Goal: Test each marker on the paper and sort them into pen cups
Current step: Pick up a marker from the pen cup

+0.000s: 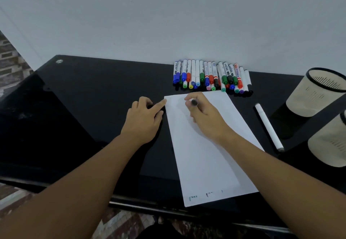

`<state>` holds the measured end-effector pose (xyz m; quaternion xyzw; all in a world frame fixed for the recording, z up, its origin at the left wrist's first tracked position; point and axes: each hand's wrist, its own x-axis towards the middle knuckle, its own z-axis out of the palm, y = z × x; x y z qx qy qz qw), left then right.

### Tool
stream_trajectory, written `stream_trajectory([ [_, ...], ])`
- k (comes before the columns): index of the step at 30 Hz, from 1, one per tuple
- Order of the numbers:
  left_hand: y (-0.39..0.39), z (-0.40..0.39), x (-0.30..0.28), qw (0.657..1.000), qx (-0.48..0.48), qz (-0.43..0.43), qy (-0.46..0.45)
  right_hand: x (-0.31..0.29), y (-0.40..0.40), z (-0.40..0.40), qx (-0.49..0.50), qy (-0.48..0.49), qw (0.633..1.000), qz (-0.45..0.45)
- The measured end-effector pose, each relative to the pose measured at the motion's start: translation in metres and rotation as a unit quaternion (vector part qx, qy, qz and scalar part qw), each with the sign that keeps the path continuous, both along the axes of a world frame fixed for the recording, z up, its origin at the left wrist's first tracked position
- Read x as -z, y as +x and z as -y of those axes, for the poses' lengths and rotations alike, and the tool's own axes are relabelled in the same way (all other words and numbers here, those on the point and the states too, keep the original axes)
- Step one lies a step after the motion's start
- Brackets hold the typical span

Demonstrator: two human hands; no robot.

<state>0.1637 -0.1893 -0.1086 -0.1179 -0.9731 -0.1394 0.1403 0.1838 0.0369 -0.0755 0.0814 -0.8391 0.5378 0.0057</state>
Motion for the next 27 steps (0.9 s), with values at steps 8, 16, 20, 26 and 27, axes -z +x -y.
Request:
stream_trajectory([
  [8, 0.001, 0.001, 0.002, 1.000, -0.003, 0.007, -0.011, 0.002, -0.037, 0.028, 0.094, -0.060, 0.994, -0.009],
  [16, -0.002, 0.001, 0.003, 1.000, -0.005, 0.009, 0.002, 0.014, -0.047, 0.038, 0.116, 0.009, 0.993, 0.014],
  [20, -0.001, 0.001, 0.003, 1.000, -0.006, 0.016, 0.005, 0.019, -0.046, 0.038, 0.114, 0.021, 0.993, 0.026],
  [26, -0.003, 0.002, 0.003, 1.000, -0.006, 0.021, 0.011, 0.019, -0.046, 0.039, 0.094, 0.058, 0.994, 0.016],
  [27, -0.002, 0.002, 0.004, 1.000, -0.007, 0.019, 0.014, 0.020, -0.046, 0.040, 0.093, 0.063, 0.994, 0.015],
])
